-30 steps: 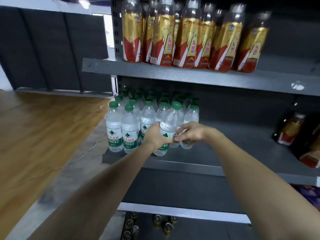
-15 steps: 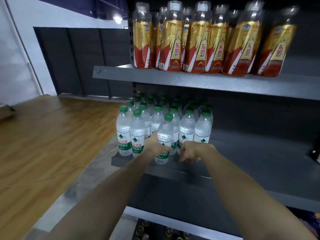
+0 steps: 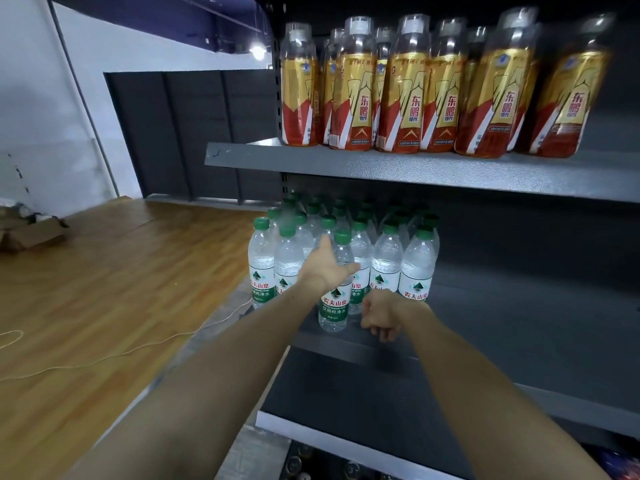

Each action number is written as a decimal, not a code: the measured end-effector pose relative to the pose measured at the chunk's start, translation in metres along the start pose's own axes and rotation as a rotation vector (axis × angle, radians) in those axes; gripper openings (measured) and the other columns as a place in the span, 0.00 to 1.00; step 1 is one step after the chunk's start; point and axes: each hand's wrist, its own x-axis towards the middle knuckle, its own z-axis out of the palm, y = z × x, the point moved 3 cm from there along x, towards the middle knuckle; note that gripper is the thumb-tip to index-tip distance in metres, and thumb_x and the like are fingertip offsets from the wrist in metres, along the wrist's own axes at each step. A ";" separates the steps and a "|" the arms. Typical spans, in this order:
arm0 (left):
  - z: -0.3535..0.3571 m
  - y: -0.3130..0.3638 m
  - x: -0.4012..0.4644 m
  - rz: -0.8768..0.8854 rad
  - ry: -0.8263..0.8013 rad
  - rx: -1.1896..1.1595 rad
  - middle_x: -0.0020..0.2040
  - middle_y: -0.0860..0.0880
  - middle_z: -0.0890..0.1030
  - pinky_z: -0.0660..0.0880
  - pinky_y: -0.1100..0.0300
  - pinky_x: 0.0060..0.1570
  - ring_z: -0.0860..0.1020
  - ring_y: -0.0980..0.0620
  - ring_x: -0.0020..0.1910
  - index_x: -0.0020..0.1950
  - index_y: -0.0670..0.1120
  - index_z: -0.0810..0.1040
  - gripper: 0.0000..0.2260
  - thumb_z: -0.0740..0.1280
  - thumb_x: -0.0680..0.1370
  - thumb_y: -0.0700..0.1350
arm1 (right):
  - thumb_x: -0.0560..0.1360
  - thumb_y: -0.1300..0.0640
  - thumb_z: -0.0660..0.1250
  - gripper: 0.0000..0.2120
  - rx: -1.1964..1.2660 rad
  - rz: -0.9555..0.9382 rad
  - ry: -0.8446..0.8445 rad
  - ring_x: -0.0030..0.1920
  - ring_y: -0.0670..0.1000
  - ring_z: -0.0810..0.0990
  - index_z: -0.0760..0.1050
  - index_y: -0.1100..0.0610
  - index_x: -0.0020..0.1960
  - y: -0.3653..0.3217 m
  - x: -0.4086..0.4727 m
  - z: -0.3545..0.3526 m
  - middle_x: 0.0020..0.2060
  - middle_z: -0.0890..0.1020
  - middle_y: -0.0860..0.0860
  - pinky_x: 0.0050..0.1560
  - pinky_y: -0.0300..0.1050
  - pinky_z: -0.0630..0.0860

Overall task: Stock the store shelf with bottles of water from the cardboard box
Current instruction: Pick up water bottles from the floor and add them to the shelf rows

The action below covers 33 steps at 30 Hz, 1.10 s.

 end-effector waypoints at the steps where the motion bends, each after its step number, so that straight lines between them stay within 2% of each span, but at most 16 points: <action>1: -0.002 0.003 0.000 0.010 0.007 0.019 0.66 0.45 0.74 0.75 0.53 0.52 0.72 0.51 0.48 0.71 0.45 0.61 0.33 0.73 0.74 0.55 | 0.76 0.60 0.67 0.07 0.020 -0.003 -0.007 0.33 0.57 0.83 0.76 0.64 0.49 0.000 0.000 0.003 0.39 0.86 0.60 0.42 0.55 0.84; 4: -0.008 0.007 0.003 0.020 0.025 0.117 0.63 0.44 0.76 0.76 0.51 0.55 0.75 0.46 0.55 0.71 0.42 0.63 0.33 0.73 0.74 0.55 | 0.76 0.60 0.67 0.04 0.046 -0.029 -0.004 0.30 0.55 0.80 0.76 0.61 0.46 -0.004 0.001 0.008 0.39 0.85 0.60 0.36 0.48 0.80; 6: -0.015 0.008 0.005 0.007 0.031 0.139 0.60 0.44 0.77 0.76 0.53 0.52 0.76 0.46 0.55 0.71 0.41 0.64 0.33 0.73 0.74 0.55 | 0.75 0.59 0.67 0.03 0.011 -0.048 0.012 0.31 0.53 0.80 0.77 0.59 0.46 -0.007 0.003 0.006 0.39 0.85 0.58 0.38 0.47 0.80; 8: -0.022 0.006 0.005 -0.014 0.052 0.142 0.57 0.44 0.78 0.76 0.54 0.49 0.76 0.47 0.50 0.68 0.40 0.65 0.32 0.74 0.73 0.55 | 0.73 0.58 0.68 0.04 -0.095 -0.055 0.045 0.39 0.53 0.81 0.76 0.57 0.47 -0.008 0.001 0.000 0.41 0.84 0.54 0.48 0.49 0.79; 10: -0.026 0.003 0.005 -0.020 0.080 0.159 0.53 0.44 0.79 0.77 0.53 0.47 0.76 0.47 0.47 0.67 0.40 0.66 0.32 0.75 0.72 0.54 | 0.73 0.57 0.69 0.06 -0.174 -0.058 0.056 0.46 0.53 0.79 0.74 0.55 0.49 -0.008 -0.002 -0.005 0.45 0.80 0.52 0.52 0.49 0.77; 12: -0.029 0.000 0.006 -0.022 0.105 0.158 0.49 0.44 0.79 0.79 0.50 0.45 0.78 0.46 0.44 0.68 0.41 0.64 0.33 0.76 0.72 0.52 | 0.73 0.56 0.69 0.07 -0.170 -0.059 0.048 0.48 0.53 0.80 0.75 0.56 0.50 -0.007 -0.001 -0.006 0.46 0.81 0.52 0.51 0.48 0.76; 15: -0.036 0.003 0.007 0.006 0.083 0.146 0.41 0.45 0.79 0.80 0.50 0.34 0.78 0.48 0.33 0.68 0.45 0.59 0.33 0.76 0.73 0.48 | 0.72 0.56 0.69 0.06 -0.129 -0.055 0.045 0.44 0.52 0.83 0.78 0.57 0.47 -0.004 0.003 -0.006 0.41 0.84 0.52 0.53 0.50 0.79; 17: -0.037 0.006 0.007 0.014 0.054 0.166 0.42 0.47 0.77 0.78 0.54 0.29 0.77 0.48 0.30 0.69 0.47 0.56 0.34 0.75 0.73 0.46 | 0.72 0.55 0.70 0.05 -0.108 -0.054 0.045 0.41 0.51 0.84 0.80 0.56 0.45 -0.004 0.006 -0.006 0.38 0.85 0.51 0.50 0.50 0.81; 20: -0.034 0.011 0.007 -0.021 0.035 0.172 0.42 0.49 0.72 0.79 0.53 0.30 0.77 0.47 0.32 0.72 0.49 0.54 0.36 0.75 0.74 0.43 | 0.74 0.56 0.70 0.06 -0.073 -0.068 0.029 0.37 0.50 0.84 0.80 0.58 0.47 -0.010 0.009 -0.006 0.37 0.86 0.51 0.45 0.46 0.78; 22: -0.032 0.014 0.008 -0.030 0.000 0.170 0.52 0.43 0.76 0.79 0.55 0.29 0.77 0.46 0.34 0.73 0.51 0.53 0.37 0.75 0.74 0.41 | 0.74 0.56 0.69 0.06 -0.062 -0.081 0.020 0.37 0.50 0.83 0.80 0.58 0.48 -0.014 0.010 -0.006 0.38 0.86 0.51 0.44 0.45 0.77; 24: -0.030 0.014 0.009 -0.013 -0.030 0.173 0.63 0.39 0.74 0.78 0.57 0.27 0.78 0.45 0.34 0.73 0.51 0.53 0.37 0.74 0.74 0.41 | 0.75 0.56 0.69 0.07 -0.058 -0.085 0.013 0.37 0.50 0.84 0.80 0.59 0.49 -0.017 0.011 -0.008 0.38 0.86 0.52 0.43 0.43 0.78; 28: -0.031 0.009 0.004 0.016 0.020 0.148 0.62 0.39 0.76 0.82 0.50 0.34 0.81 0.44 0.36 0.70 0.49 0.56 0.34 0.75 0.74 0.43 | 0.74 0.56 0.70 0.06 -0.059 -0.089 0.012 0.40 0.53 0.86 0.80 0.59 0.46 -0.021 0.013 -0.012 0.38 0.86 0.52 0.50 0.49 0.82; 31: -0.027 0.003 0.000 0.017 0.057 0.109 0.61 0.39 0.77 0.82 0.49 0.38 0.80 0.46 0.37 0.69 0.49 0.57 0.32 0.75 0.74 0.45 | 0.75 0.57 0.69 0.07 -0.061 -0.070 0.017 0.37 0.51 0.84 0.80 0.60 0.49 -0.023 0.009 -0.017 0.40 0.86 0.53 0.40 0.43 0.79; 33: -0.025 0.001 -0.003 0.021 0.080 0.101 0.56 0.41 0.78 0.79 0.52 0.39 0.78 0.49 0.36 0.67 0.48 0.58 0.29 0.74 0.75 0.45 | 0.76 0.57 0.68 0.07 -0.051 -0.059 0.028 0.37 0.51 0.83 0.80 0.60 0.50 -0.024 0.006 -0.019 0.42 0.86 0.54 0.40 0.44 0.78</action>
